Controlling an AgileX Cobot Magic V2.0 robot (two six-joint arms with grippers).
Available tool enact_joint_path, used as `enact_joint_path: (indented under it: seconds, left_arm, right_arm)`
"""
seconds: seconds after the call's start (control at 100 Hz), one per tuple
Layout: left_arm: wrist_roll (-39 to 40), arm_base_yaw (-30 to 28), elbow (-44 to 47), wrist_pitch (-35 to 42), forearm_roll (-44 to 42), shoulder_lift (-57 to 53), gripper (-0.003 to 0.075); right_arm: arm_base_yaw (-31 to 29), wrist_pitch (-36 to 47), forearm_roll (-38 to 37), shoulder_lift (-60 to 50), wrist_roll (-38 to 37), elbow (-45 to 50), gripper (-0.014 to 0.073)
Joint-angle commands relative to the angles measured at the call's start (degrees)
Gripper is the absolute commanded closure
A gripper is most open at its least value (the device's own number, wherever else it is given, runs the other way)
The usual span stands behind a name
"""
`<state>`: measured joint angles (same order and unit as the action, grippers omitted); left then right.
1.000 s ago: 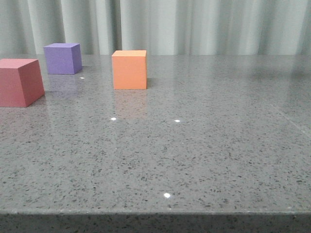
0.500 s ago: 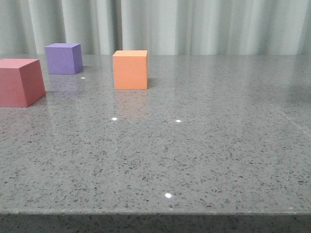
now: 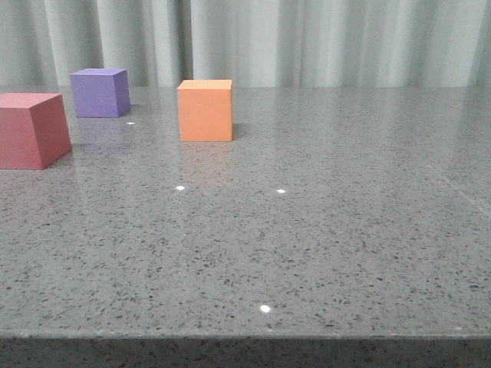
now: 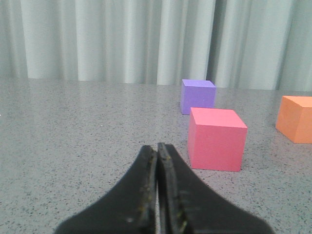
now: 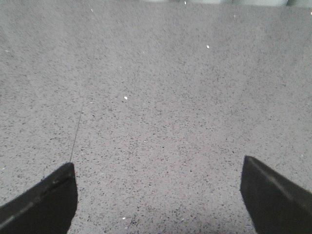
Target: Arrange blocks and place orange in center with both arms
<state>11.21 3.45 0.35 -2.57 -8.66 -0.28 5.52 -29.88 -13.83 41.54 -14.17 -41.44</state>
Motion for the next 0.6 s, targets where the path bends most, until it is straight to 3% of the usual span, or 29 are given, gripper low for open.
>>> enact_joint_path:
  seconds: [0.0,0.31,0.59]
  left_arm:
    - [0.4,0.1,2.4,4.2,0.5,-1.7,0.0741]
    - [0.4,0.1,2.4,4.2,0.5,-1.7,0.0741]
    - [0.4,0.1,2.4,4.2,-1.8,-1.7,0.0741]
  right_arm:
    - [-0.4,8.5,-1.3,-4.9,-0.4,2.8,-0.007]
    - [-0.3,14.0,-1.6,-19.4,-0.4,12.8,-0.007]
    - [-0.3,15.8,-2.4,-21.6,-0.4,14.6,-0.007]
